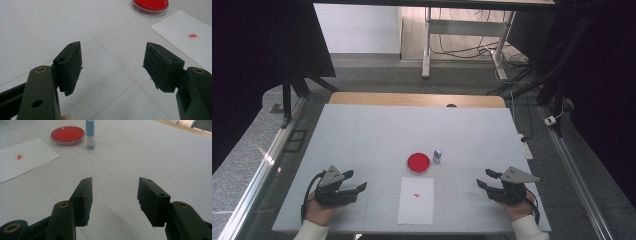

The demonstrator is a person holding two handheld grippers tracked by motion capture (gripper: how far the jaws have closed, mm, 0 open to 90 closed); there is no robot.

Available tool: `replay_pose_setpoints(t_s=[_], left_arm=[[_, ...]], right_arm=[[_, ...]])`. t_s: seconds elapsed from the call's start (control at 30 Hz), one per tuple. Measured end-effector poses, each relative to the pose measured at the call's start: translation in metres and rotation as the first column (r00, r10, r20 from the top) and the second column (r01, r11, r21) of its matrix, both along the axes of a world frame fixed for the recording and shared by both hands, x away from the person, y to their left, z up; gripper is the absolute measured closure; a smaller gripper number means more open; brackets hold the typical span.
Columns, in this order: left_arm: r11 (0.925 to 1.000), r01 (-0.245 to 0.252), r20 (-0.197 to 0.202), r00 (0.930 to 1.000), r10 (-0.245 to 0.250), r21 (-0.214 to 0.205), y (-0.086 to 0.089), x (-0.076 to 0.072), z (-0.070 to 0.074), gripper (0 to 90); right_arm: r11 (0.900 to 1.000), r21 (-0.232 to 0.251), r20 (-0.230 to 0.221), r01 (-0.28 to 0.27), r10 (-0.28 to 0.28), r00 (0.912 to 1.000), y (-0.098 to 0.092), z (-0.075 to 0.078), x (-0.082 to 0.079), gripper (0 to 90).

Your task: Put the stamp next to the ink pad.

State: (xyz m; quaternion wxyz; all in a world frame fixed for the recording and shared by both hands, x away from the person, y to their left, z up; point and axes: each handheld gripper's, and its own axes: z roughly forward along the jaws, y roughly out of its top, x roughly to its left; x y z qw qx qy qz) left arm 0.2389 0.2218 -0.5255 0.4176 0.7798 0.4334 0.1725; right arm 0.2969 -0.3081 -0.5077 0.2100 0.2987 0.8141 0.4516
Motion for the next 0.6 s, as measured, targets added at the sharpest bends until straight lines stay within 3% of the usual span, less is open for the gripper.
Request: replay_pose_setpoints(t_s=[0.6], left_arm=[[1.0000, 0.001, -0.002, 1.0000, -0.001, 0.004, -0.0002, -0.0005, -0.0004, 30.9]], right_arm=[[1.0000, -0.009, -0.003, 0.004, -0.004, 1.0000, 0.0006, -0.0003, 0.0007, 46.3]])
